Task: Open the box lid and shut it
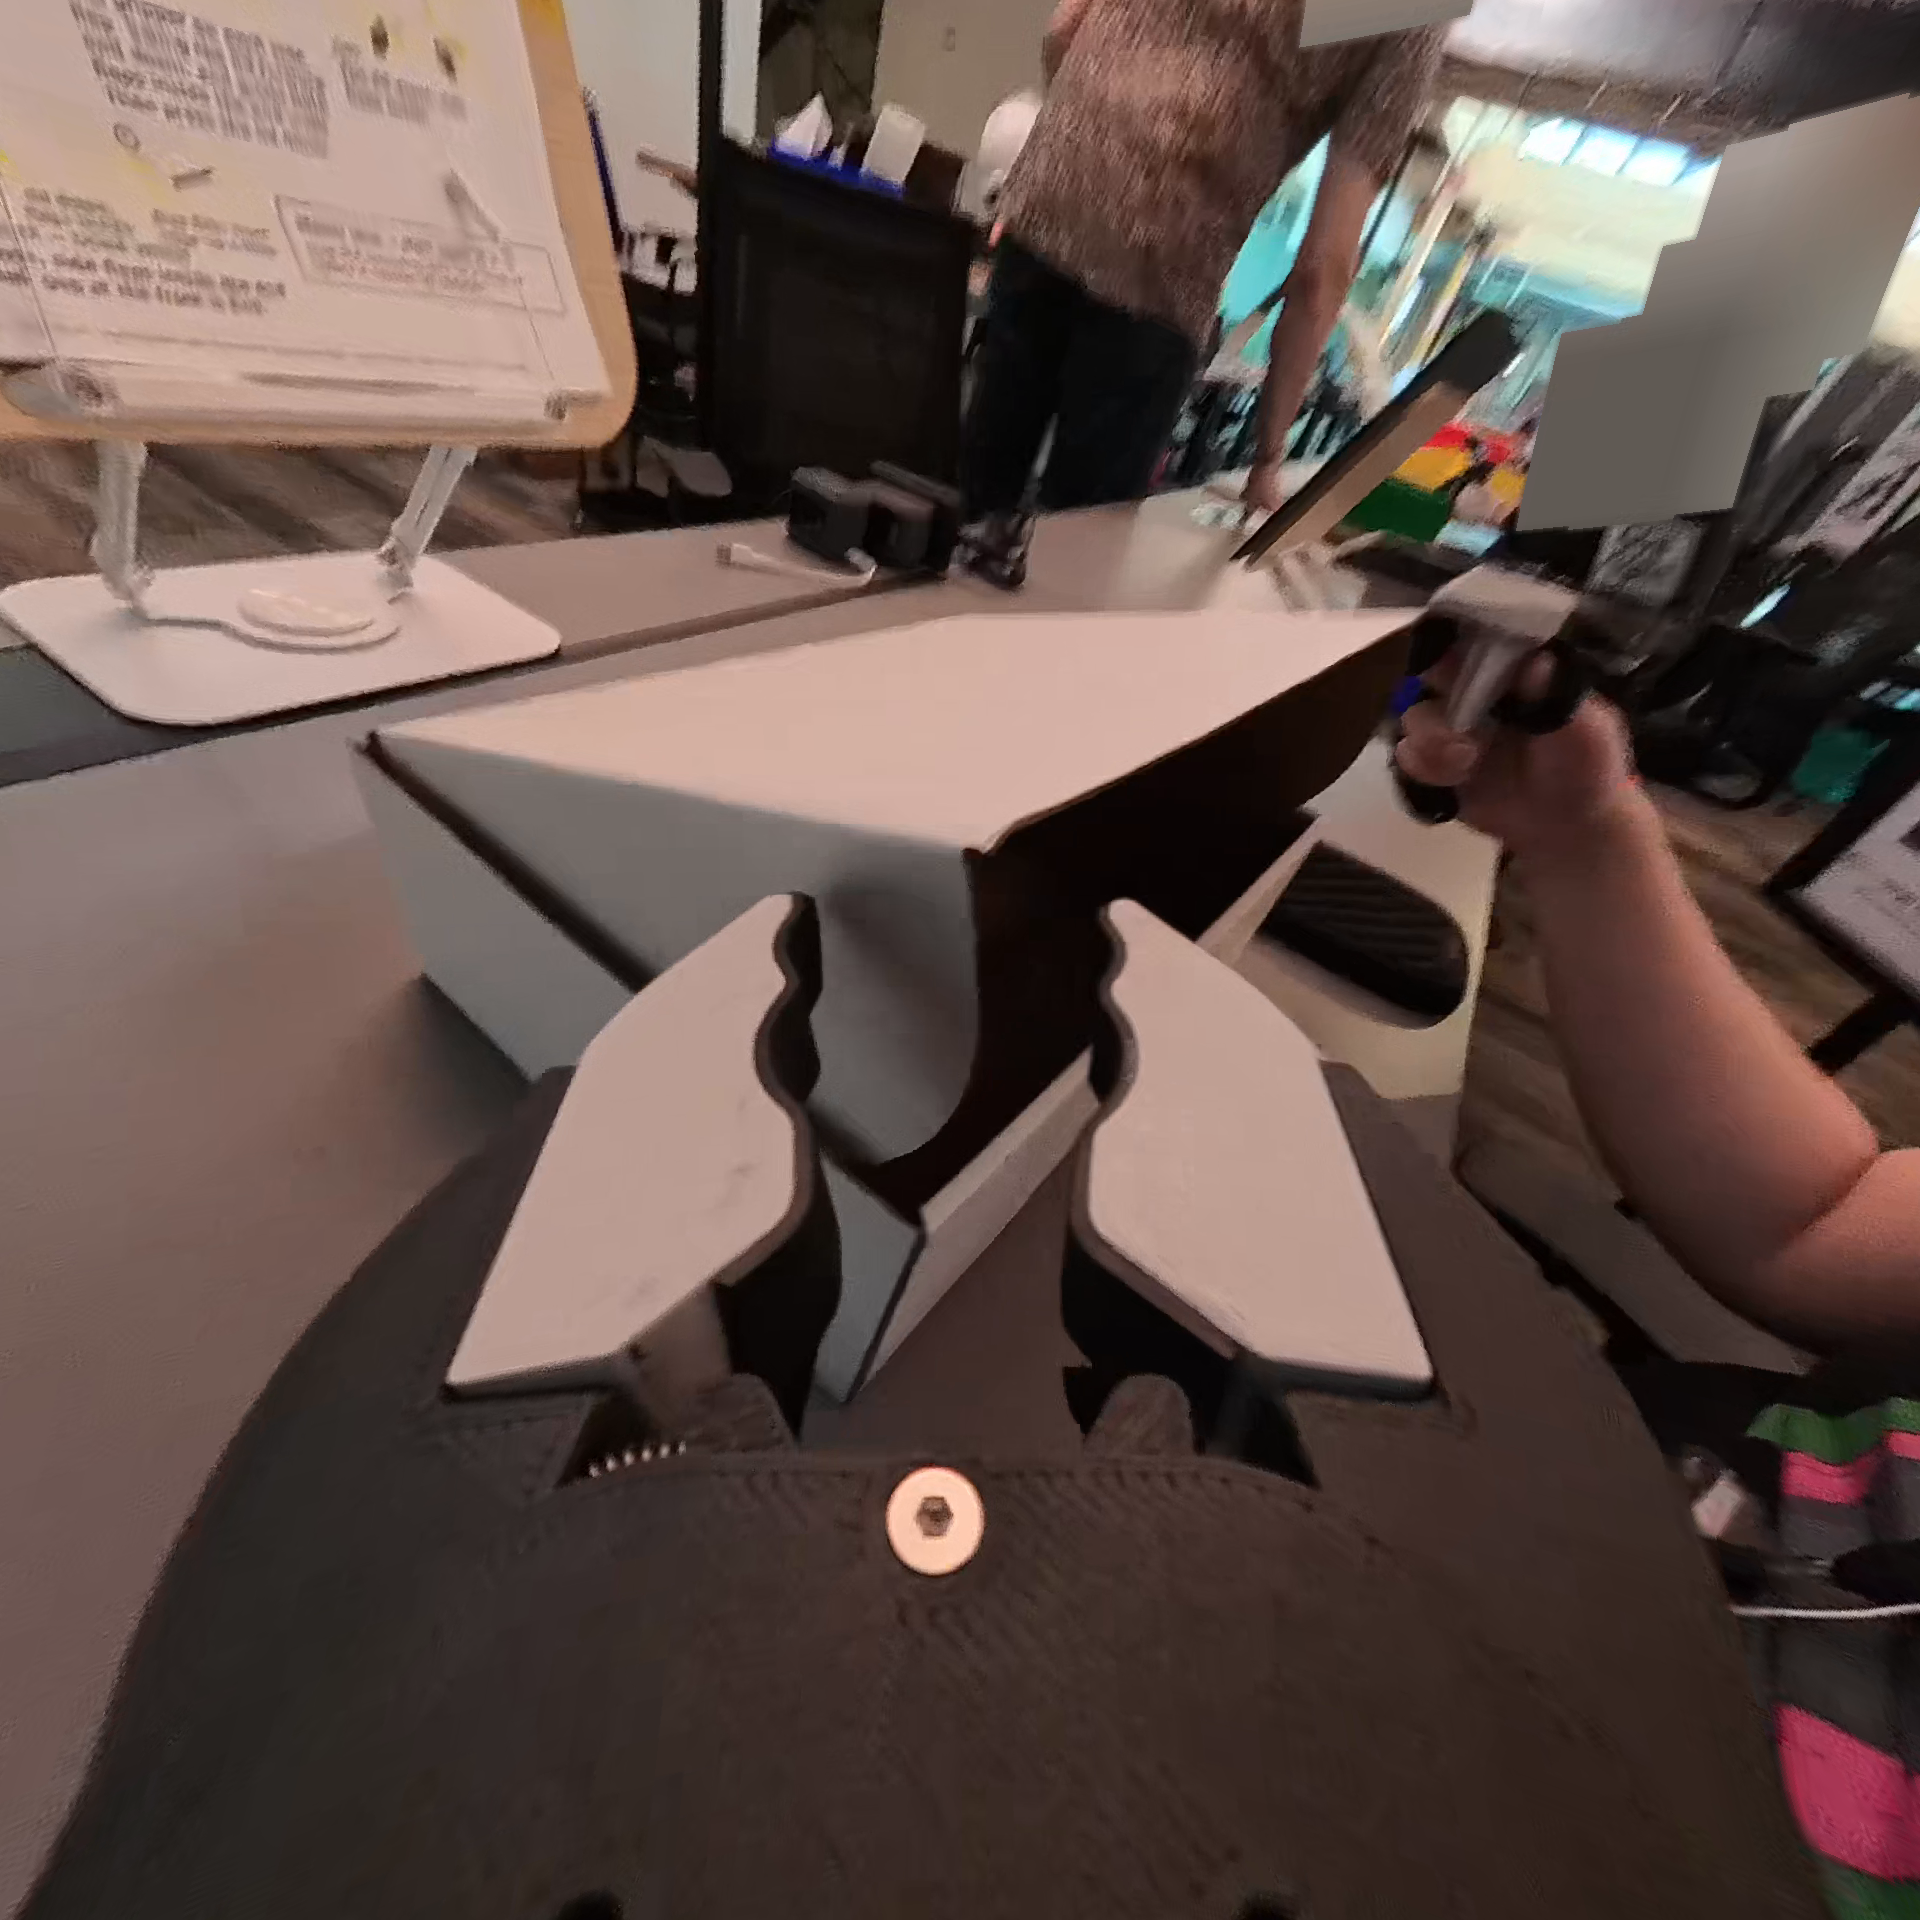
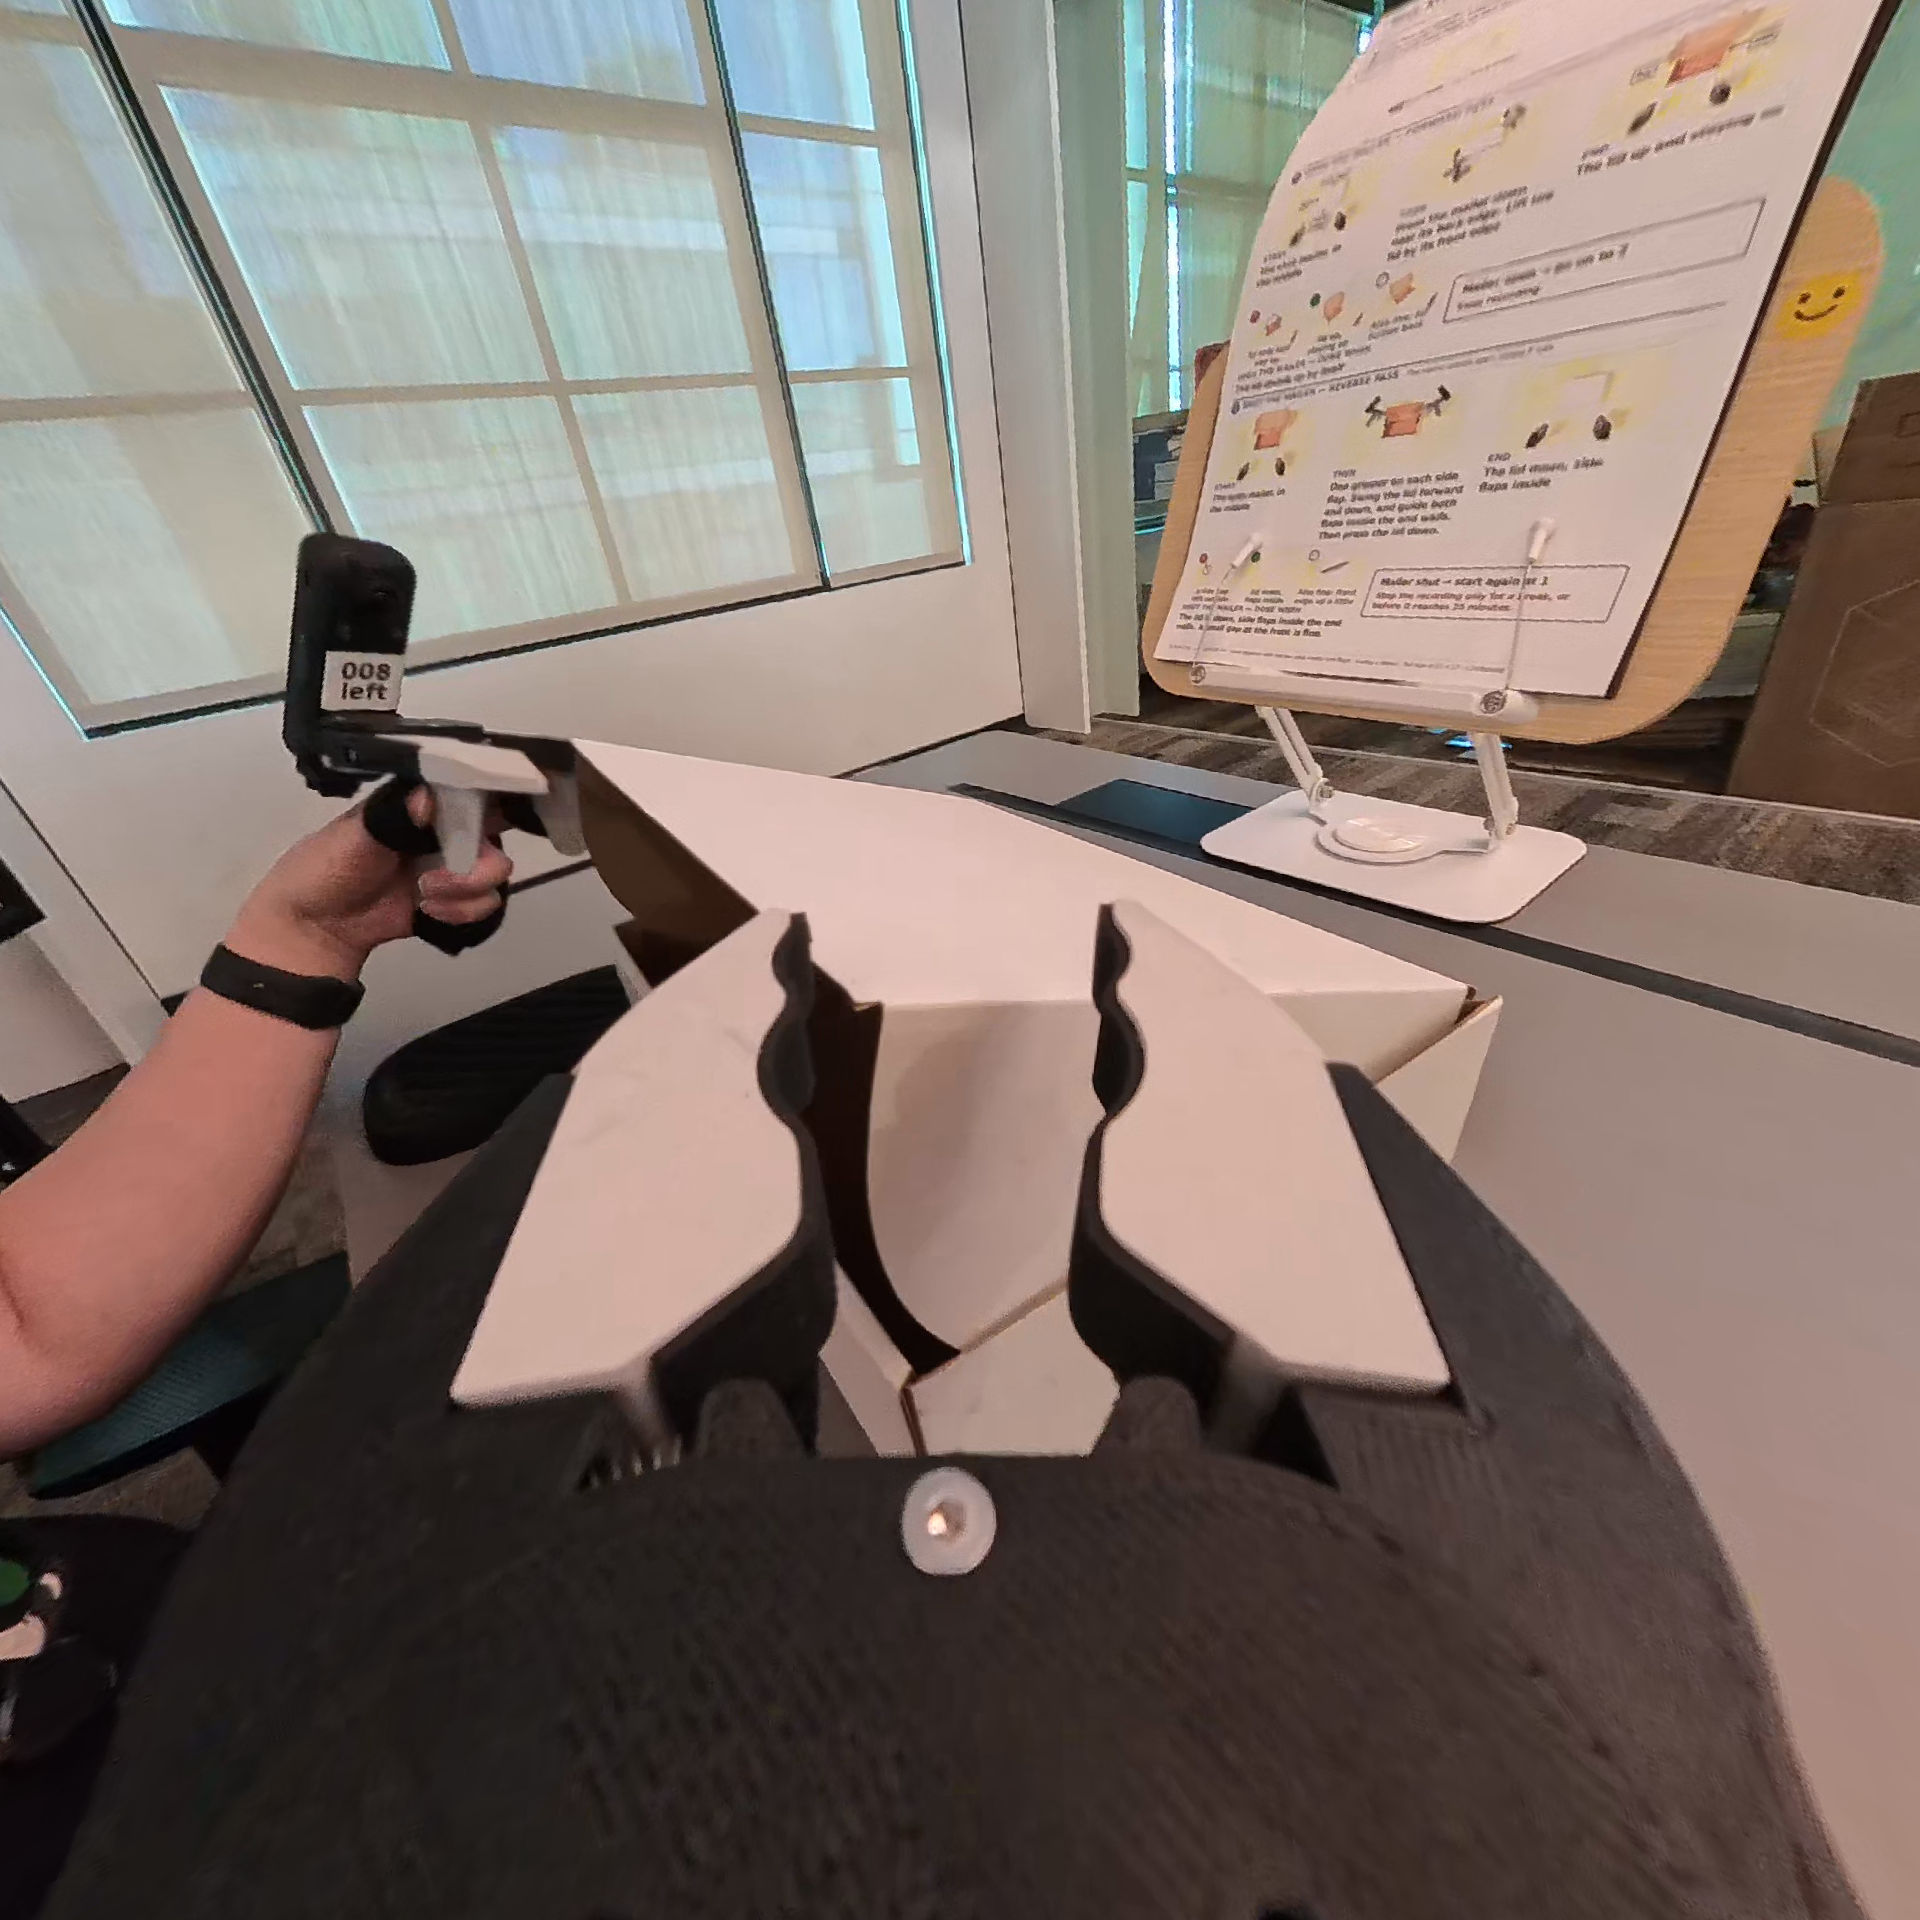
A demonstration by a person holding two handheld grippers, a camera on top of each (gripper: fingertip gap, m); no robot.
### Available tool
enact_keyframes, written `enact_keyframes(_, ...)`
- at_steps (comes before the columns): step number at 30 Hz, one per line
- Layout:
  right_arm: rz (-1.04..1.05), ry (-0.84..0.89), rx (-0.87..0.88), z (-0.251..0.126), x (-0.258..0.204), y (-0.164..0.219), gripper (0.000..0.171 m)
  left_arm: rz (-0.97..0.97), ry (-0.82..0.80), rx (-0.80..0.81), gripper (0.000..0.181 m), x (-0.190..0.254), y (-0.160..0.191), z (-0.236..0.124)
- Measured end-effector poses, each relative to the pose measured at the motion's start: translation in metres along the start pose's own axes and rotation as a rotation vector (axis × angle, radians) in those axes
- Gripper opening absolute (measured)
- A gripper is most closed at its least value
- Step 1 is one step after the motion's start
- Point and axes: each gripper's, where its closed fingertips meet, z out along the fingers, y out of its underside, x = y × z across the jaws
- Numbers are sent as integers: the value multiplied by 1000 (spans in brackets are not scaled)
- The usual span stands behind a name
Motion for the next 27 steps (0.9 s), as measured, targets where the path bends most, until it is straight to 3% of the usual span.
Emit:
enact_keyframes(5, -16, -19, 21, -3, -5, -9, 52, -25, 8, 142, 65, 3, -40, -24)
enact_keyframes(9, 40, -45, 21, 1, -5, -13, 43, -78, 23, 151, 58, 2, -51, -17)
enact_keyframes(16, 27, -20, -77, 7, -1, 1, 32, -126, 24, 49, 52, 0, -34, 8)
enact_keyframes(27, -4, -19, -181, 13, -2, 24, 30, -116, -9, -51, 47, -7, -9, 11)
